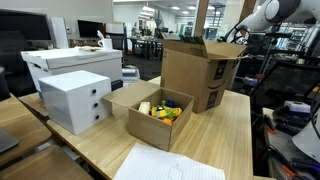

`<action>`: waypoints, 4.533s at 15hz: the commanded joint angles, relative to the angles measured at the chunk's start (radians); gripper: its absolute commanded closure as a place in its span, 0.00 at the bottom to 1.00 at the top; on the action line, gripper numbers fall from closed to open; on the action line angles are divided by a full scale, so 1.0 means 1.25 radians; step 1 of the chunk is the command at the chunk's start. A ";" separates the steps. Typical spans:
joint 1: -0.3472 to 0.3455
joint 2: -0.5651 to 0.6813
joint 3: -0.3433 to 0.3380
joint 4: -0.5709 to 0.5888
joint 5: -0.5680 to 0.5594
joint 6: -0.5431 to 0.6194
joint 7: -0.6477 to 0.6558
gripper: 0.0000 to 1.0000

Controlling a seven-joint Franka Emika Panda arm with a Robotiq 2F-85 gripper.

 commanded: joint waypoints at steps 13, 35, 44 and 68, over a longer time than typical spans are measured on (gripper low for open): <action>0.178 -0.136 -0.036 0.305 -0.184 0.176 0.372 0.00; 0.611 -0.123 -0.164 0.382 -0.790 0.204 0.678 1.00; 0.714 -0.131 -0.219 0.374 -1.102 0.059 0.658 1.00; 0.742 -0.357 -0.163 0.027 -0.961 0.500 0.657 1.00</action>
